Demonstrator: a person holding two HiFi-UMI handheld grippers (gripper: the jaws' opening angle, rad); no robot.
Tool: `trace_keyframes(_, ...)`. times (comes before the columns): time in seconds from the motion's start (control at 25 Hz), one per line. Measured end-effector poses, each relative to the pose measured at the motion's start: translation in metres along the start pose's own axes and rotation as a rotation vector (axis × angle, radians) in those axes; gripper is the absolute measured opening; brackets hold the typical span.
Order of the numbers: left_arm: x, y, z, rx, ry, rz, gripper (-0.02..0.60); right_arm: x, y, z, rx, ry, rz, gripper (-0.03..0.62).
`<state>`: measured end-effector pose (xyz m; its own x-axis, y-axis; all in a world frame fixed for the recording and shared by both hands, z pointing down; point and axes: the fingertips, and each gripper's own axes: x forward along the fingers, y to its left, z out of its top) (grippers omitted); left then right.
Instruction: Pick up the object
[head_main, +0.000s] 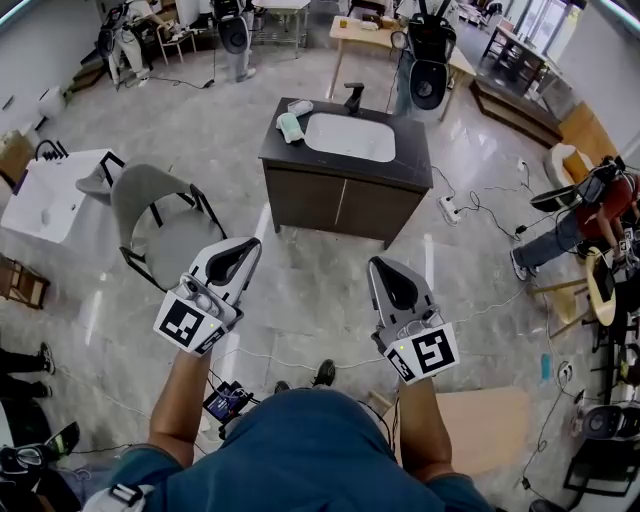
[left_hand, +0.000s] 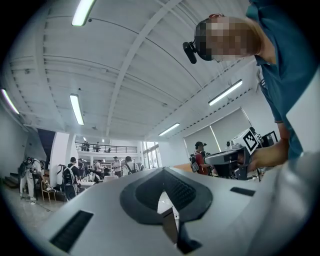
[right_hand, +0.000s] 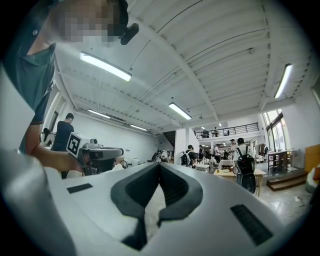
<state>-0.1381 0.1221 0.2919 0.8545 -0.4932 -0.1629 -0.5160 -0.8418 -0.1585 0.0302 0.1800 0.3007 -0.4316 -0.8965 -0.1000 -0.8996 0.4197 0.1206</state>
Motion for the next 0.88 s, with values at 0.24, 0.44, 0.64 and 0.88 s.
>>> trace_keyframes(0.24,0.036,0.002,-0.006,0.018,0.013,0.026,0.005,0.012,-0.039,-0.007,0.014,-0.012,0.036,0.014)
trace_keyframes(0.44,0.061,0.003,-0.010,0.035,0.015,0.056,0.005,0.021,-0.068,-0.015,0.021,-0.024,0.067,0.014)
trace_keyframes(0.64,0.073,0.005,-0.014,0.035,0.035,0.074,0.005,0.030,-0.085,-0.018,0.035,-0.027,0.086,0.014)
trace_keyframes(0.88,0.079,0.025,-0.023,0.025,0.042,0.086,0.005,0.050,-0.093,-0.028,0.050,-0.013,0.090,0.014)
